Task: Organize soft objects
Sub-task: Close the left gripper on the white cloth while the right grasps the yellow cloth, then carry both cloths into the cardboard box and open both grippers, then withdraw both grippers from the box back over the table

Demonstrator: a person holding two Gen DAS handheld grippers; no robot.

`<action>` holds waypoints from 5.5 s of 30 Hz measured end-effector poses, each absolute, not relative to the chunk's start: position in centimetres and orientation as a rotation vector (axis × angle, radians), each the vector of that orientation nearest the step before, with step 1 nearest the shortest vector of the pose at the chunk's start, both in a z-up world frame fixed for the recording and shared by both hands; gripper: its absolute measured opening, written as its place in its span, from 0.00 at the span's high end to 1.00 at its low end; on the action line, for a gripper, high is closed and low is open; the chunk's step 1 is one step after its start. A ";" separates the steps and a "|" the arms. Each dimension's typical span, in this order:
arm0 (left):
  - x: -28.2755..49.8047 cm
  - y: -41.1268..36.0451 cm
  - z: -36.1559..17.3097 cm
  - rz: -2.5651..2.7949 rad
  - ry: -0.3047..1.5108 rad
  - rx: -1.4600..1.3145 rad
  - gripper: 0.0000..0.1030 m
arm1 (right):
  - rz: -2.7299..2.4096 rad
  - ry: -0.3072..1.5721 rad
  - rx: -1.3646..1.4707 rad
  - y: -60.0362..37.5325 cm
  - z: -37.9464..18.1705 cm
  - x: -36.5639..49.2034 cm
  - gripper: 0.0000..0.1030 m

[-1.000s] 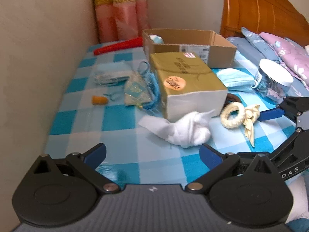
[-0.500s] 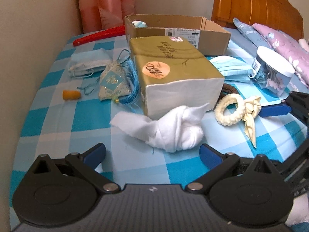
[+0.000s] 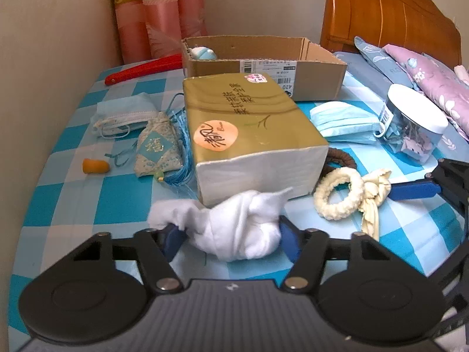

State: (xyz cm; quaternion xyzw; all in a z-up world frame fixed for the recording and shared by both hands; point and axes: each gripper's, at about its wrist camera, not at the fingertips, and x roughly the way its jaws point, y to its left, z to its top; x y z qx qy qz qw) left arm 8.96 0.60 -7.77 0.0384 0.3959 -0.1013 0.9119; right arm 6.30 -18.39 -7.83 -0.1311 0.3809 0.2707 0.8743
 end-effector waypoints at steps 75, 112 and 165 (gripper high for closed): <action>4.6 4.6 -2.6 -0.197 0.746 0.106 0.46 | 0.312 0.649 -0.211 -19.9 2.9 23.9 0.00; 23.6 -6.4 3.9 -0.290 0.687 0.298 0.45 | 0.219 0.736 -0.059 -23.5 -0.1 8.3 0.00; 7.1 5.3 -4.5 -0.117 0.779 0.073 0.01 | 0.377 0.858 -0.196 -17.9 -7.6 8.1 0.00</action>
